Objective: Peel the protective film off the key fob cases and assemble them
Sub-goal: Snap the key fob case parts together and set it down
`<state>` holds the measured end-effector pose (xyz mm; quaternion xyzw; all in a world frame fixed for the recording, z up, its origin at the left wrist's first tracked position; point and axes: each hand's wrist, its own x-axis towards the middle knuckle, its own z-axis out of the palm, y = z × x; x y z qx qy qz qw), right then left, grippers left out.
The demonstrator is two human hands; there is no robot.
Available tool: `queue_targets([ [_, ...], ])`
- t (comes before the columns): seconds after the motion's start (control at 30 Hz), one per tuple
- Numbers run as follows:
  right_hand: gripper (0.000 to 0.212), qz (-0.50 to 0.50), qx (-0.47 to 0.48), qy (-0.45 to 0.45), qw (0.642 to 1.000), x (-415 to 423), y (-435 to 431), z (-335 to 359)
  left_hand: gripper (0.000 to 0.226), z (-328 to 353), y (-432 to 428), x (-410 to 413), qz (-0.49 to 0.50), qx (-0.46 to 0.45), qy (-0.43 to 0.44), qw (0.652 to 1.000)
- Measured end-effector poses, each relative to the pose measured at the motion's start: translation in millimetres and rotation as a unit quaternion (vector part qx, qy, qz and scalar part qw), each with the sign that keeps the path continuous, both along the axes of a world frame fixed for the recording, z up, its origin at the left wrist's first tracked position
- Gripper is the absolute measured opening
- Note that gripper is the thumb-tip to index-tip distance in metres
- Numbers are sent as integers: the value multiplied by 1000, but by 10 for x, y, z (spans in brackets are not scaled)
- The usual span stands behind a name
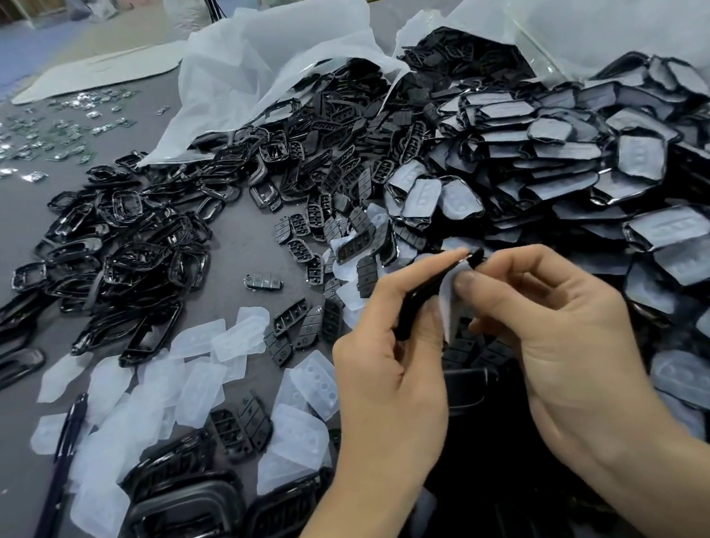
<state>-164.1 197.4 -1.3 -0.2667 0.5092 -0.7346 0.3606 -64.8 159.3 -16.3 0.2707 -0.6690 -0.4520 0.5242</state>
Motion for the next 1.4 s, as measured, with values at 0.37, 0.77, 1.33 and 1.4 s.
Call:
queue_targets([
  [0.37,25,74,-16,-136,988,-36,-46,28,31,-43,22,-93,-136,155,124,971],
  [0.77,32,72,-9,-94,993,-85,-20,41,21,-40,-2,-96,-128,195,125,964],
  [1.33,9,97,-12,22,995,-96,-28,-6,24,-14,-30,-77,-65,182,112,975],
  [1.4,10,96,-18,14,995,-94,-39,-13,21,-8,-40,-65,-68,176,110,976],
])
